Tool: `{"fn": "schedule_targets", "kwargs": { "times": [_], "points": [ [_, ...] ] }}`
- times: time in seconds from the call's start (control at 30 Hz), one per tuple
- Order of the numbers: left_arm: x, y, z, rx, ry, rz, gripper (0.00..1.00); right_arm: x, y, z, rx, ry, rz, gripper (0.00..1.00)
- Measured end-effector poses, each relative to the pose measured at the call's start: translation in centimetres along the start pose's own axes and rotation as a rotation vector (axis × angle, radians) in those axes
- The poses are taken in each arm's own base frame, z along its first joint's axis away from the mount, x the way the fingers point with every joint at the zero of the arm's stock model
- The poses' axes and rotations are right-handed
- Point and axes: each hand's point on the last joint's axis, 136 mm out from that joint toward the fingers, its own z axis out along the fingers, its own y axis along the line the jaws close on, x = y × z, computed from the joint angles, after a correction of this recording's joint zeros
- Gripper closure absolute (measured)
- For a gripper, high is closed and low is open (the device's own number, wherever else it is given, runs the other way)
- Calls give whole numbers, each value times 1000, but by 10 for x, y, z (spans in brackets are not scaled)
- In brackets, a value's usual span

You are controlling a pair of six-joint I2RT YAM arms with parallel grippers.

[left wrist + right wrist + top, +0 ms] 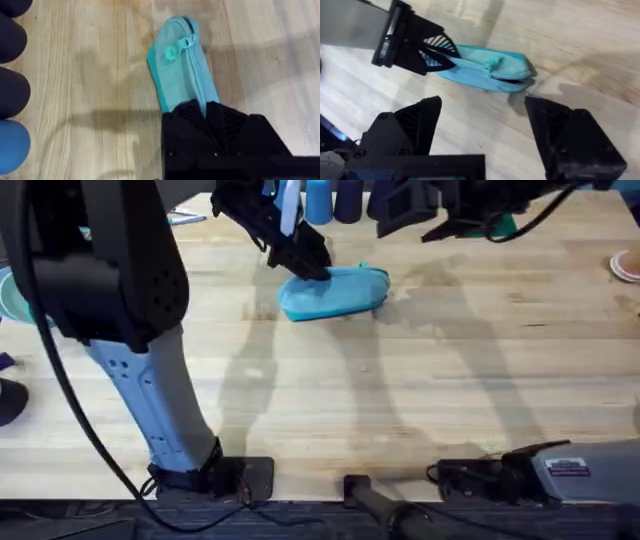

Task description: Unzip the bag, pick up the pens from the table one at a time and place them inside, then zip the bag closed.

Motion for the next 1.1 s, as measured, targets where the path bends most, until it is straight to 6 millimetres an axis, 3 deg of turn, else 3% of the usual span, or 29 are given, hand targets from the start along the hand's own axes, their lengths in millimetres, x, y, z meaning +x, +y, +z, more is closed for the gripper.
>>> {"fn": "schedule_targets", "kwargs": {
  "times": [0.37,0.57,0.73,1.1],
  "points": [
    [0,0,0,0,0,0,959,-3,10,37,48,13,-63,5],
    [0,0,0,0,0,1,959,-13,19,43,63,-31,-99,4],
    [0,0,0,0,0,0,959,-14,16,46,73,-31,-79,4],
    [0,0,0,0,0,0,959,-8,-5,73,133,14,15,5]
  ]
}}
